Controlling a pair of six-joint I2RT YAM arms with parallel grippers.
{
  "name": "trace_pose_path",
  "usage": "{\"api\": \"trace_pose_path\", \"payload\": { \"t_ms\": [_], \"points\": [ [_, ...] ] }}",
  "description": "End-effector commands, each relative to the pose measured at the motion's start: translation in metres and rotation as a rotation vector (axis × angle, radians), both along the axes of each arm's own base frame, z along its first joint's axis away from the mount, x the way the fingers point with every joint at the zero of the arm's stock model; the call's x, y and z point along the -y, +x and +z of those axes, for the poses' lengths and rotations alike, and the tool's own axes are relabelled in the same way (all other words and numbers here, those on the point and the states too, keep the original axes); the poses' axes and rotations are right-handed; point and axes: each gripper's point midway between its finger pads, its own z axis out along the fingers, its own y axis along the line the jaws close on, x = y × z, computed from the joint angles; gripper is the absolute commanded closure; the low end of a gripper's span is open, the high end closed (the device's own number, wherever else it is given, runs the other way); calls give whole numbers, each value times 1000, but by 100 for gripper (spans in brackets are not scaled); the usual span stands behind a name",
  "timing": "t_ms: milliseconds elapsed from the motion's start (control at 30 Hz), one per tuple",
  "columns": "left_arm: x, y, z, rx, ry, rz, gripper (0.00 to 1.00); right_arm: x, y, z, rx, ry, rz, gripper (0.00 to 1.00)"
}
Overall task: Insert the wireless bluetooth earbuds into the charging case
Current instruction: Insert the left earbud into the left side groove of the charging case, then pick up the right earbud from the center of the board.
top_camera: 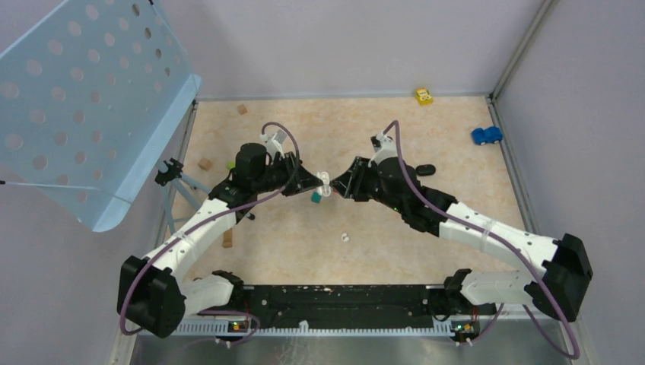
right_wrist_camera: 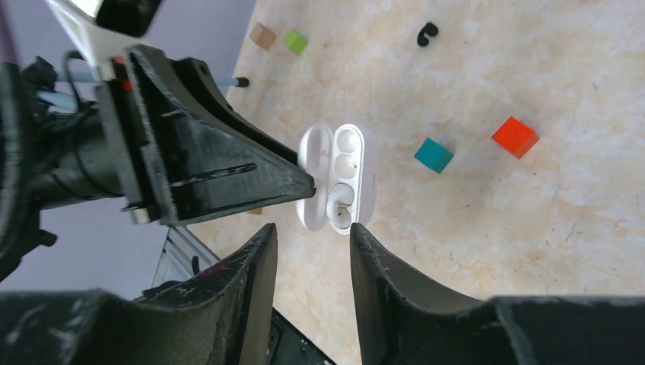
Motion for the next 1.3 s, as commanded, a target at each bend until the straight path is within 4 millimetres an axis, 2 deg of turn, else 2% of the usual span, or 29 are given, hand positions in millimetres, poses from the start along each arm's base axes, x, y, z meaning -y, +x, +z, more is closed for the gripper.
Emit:
{"api": "trace_pose_path", "payload": {
  "t_ms": [0, 100, 167, 233, 400, 567, 667, 767, 1133, 1267],
  "points": [
    [-8, 9, -3, 54, 71, 23, 89, 26, -6, 17, 72, -9, -52, 60],
    [-8, 11, -5, 66, 87, -4, 89, 42, -12, -10, 49, -80, -69, 59],
    [-12, 15, -9, 58, 122, -19, 89, 46, -19, -35, 7, -129, -48, 59],
    [-20, 17, -15, 10, 142, -14, 90, 43, -32, -59, -32, -157, 23, 66],
    [-30, 22, -5, -8, 88, 7, 89, 35, -65, -124, -126, -297, 180, 67],
    [-41, 27, -3, -8, 96, 107, 90, 8, -86, -156, -160, -347, 328, 67],
    [-42, 24, -1, -1, 66, 131, 90, 0, -85, -172, -182, -371, 348, 70],
    [-43, 20, -7, -25, 60, 140, 90, -4, -84, -182, -185, -385, 358, 71],
    [-43, 18, -3, -18, 47, 143, 90, -19, -64, -176, -123, -410, 344, 71],
    [-44, 18, -3, -22, 49, 152, 90, -13, -57, -179, -130, -459, 296, 71]
  ]
}}
